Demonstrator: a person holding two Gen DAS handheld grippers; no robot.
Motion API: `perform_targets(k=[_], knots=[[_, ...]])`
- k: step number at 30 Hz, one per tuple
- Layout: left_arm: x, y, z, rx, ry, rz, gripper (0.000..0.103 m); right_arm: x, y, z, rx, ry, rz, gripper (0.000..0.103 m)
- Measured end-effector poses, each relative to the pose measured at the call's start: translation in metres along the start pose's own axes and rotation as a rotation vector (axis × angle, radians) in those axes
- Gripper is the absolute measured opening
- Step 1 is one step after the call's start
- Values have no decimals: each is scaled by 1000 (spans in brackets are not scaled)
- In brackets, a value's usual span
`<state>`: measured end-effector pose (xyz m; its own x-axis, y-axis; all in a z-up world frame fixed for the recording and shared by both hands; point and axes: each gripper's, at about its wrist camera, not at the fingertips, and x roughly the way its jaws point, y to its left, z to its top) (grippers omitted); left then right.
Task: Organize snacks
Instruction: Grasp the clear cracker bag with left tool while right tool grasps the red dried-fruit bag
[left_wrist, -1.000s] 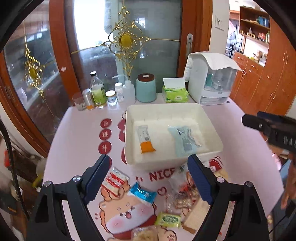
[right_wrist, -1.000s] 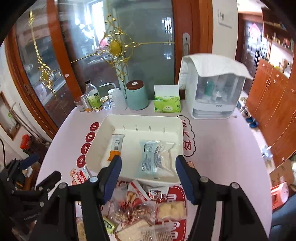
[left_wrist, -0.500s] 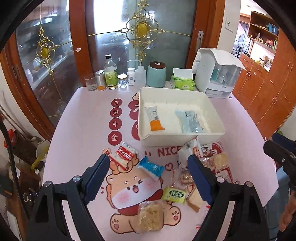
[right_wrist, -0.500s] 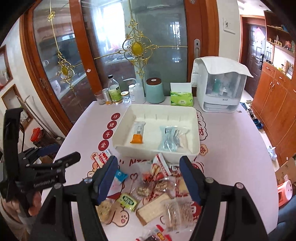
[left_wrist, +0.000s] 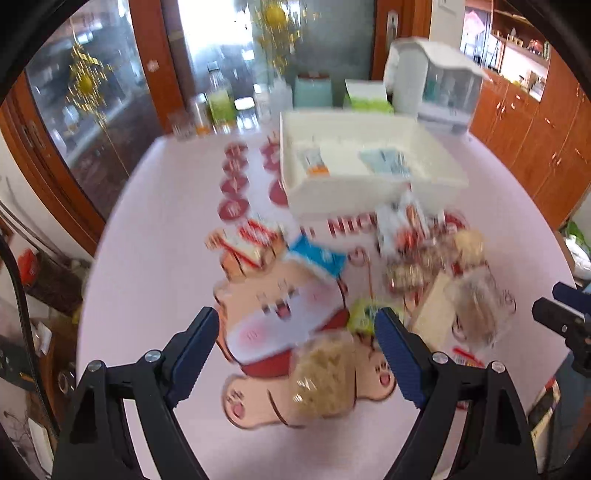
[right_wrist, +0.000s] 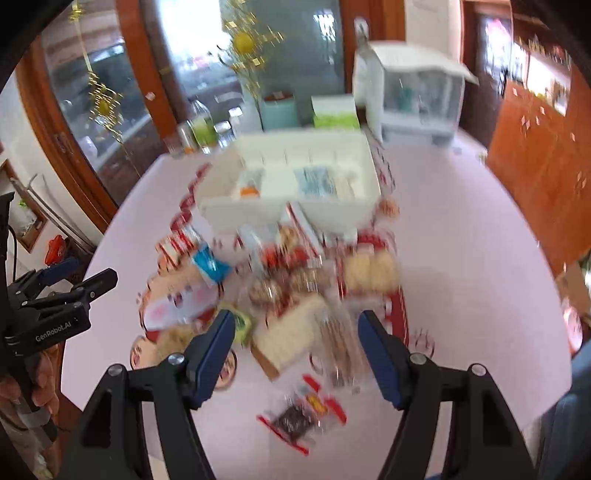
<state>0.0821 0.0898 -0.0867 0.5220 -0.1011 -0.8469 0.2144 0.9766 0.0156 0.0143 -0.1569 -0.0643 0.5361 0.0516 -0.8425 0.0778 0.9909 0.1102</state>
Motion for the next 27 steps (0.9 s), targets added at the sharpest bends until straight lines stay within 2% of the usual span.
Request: perform_targets(k=[4,9,15,21,27], knots=[[32,-4,-24,-7,83,-24,85,23,-10,-31,60,80,-11,70],[62,-9,-49,2,155,-10,85,52,-17,-67,132,194,-32,70],[86,-9,-65,-29,214,-8,85,89,-31,-103,317,355,23,70],[100,-9,-71,-54,248,-8,85,101,-27,-117,366,415,74,70],[107,-10,-71,-78,263,-9,85,110,-15,-107,346,408,65,72]])
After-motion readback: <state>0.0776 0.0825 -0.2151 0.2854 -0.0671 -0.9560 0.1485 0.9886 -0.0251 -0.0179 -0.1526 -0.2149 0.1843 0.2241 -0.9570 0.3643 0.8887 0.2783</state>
